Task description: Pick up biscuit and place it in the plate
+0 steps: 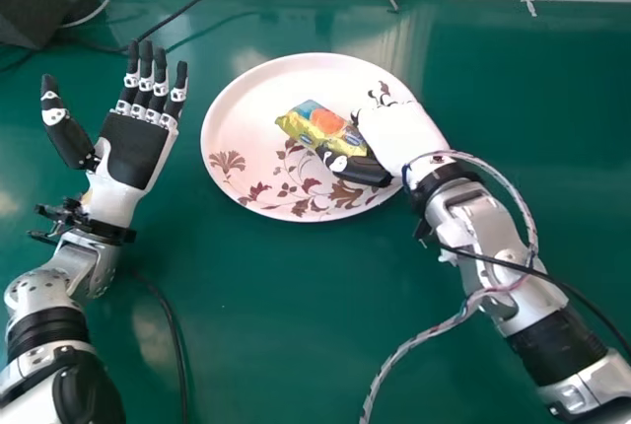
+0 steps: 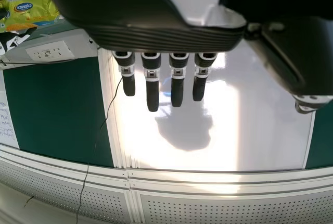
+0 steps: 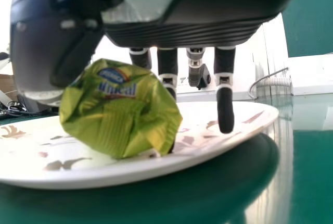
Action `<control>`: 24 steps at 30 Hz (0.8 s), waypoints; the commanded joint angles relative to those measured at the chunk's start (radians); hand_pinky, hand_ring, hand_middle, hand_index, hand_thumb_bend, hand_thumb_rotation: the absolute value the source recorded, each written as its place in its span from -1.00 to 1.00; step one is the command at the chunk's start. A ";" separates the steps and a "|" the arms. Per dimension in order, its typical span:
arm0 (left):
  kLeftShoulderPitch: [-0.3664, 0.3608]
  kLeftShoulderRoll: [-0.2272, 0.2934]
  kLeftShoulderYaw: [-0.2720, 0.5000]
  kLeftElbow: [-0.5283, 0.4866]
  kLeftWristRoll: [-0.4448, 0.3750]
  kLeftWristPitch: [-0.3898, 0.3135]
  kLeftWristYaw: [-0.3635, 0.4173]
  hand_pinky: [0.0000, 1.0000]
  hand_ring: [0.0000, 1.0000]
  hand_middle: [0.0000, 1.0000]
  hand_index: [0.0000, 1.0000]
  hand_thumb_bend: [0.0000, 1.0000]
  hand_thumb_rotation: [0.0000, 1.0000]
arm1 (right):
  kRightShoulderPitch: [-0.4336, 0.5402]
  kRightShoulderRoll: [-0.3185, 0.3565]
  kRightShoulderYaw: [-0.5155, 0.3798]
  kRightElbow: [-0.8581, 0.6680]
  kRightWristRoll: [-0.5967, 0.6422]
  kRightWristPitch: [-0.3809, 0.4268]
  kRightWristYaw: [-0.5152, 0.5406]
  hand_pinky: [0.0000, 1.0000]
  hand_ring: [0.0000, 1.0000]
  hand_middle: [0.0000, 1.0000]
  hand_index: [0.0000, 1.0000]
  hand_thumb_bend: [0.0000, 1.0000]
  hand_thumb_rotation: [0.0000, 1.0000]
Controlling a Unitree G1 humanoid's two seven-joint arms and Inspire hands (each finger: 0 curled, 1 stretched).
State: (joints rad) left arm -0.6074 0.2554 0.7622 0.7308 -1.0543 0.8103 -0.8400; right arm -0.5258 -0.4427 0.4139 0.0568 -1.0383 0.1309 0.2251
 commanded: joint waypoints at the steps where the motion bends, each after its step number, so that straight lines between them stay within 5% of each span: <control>1: 0.025 -0.014 -0.006 -0.038 -0.014 -0.005 0.004 0.95 0.78 0.88 0.92 0.76 0.08 | 0.051 -0.015 0.017 -0.001 0.012 -0.006 0.045 -0.30 -0.21 0.25 0.29 0.49 -0.61; 7: 0.044 -0.032 -0.020 -0.098 -0.016 -0.030 0.015 0.94 0.78 0.88 0.92 0.75 0.10 | 0.053 -0.021 0.012 -0.036 0.005 0.006 0.064 -0.26 -0.09 0.39 0.32 0.53 -0.40; 13: 0.061 -0.038 -0.053 -0.120 -0.001 -0.082 -0.042 0.98 0.79 0.89 0.93 0.75 0.13 | 0.057 -0.028 0.007 -0.063 -0.002 0.012 0.062 -0.02 0.19 0.56 0.41 0.67 0.08; 24: 0.103 -0.065 -0.079 -0.220 -0.015 -0.112 -0.004 0.97 0.78 0.88 0.96 0.77 0.15 | 0.080 -0.035 -0.010 -0.108 -0.011 0.013 0.039 0.06 0.36 0.64 0.50 0.86 0.36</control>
State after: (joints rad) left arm -0.5284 0.1967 0.6929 0.5433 -1.0635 0.7095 -0.8548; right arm -0.4746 -0.4726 0.4018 -0.0480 -1.0491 0.1486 0.2619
